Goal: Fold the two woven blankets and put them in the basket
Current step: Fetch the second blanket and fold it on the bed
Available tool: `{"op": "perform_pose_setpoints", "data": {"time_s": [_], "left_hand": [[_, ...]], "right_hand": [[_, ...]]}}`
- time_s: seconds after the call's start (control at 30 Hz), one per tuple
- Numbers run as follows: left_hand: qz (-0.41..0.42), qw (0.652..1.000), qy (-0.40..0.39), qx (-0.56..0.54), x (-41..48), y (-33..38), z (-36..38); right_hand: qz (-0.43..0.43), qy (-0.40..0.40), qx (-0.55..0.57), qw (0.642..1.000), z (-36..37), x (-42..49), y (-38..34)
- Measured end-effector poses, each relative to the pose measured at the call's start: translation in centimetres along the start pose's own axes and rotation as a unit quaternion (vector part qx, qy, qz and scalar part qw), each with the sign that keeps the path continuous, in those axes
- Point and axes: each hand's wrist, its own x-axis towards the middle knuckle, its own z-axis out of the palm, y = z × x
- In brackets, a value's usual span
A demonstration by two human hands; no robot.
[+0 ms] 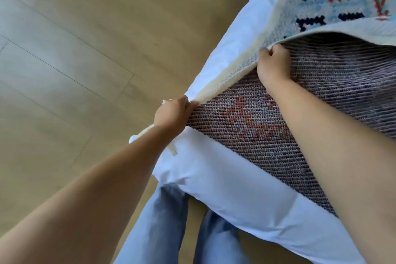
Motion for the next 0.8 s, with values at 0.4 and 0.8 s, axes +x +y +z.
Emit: {"op": "perform_pose_setpoints", "data": {"time_s": [0.4,0.8], "left_hand": [[-0.043,0.998,-0.045,-0.023,2.8,-0.4,1.7],[0.06,0.992,-0.107,0.013,6.9,4.7,-2.4]], "right_hand": [[0.022,-0.032,-0.009,0.999,2.2,1.0,0.3],[0.074,-0.133,-0.023,0.988,1.9,0.9,0.0]]}}
